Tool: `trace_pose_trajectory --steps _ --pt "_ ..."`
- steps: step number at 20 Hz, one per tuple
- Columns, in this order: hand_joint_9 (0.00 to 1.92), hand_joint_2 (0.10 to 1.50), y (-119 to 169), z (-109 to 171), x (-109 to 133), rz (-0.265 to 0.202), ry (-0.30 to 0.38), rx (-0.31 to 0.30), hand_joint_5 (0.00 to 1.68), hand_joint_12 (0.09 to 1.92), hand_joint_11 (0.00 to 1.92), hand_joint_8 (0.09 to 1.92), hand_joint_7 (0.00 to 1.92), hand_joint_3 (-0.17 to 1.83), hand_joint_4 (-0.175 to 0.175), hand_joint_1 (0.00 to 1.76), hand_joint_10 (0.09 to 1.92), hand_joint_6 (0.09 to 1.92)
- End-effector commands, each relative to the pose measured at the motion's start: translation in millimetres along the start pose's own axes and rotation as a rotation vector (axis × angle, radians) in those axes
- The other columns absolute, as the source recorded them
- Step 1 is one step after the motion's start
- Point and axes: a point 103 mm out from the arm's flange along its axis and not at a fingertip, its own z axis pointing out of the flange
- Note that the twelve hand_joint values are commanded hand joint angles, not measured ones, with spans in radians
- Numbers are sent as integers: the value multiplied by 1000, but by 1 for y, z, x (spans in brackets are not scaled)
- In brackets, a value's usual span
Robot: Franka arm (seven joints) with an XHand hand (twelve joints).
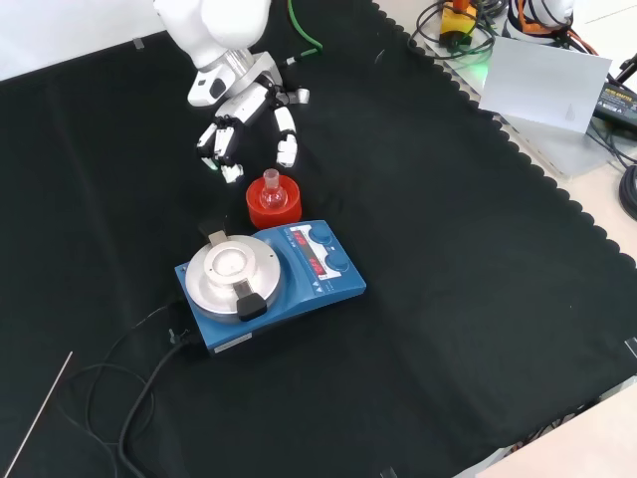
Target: Pick up the round-bottom flask.
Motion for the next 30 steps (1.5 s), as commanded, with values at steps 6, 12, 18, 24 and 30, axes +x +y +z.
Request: trace_pose_trajectory --steps 6,12,18,24,30 --pt "479 656 -5 9 2 -1 19 8 303 1464 0 793 404 317 -91 607 939 746" --pt "460 658 -3 20 6 -3 33 15 298 1457 0 787 379 306 -90 611 933 738" --pt "457 660 1 24 12 -10 46 5 299 1454 0 786 375 300 -90 615 932 734" --pt "460 663 4 29 22 -23 82 -28 303 1454 0 786 373 295 -92 622 933 732" --pt "468 659 6 36 31 -20 53 -40 310 1469 0 788 376 281 -93 653 932 730"
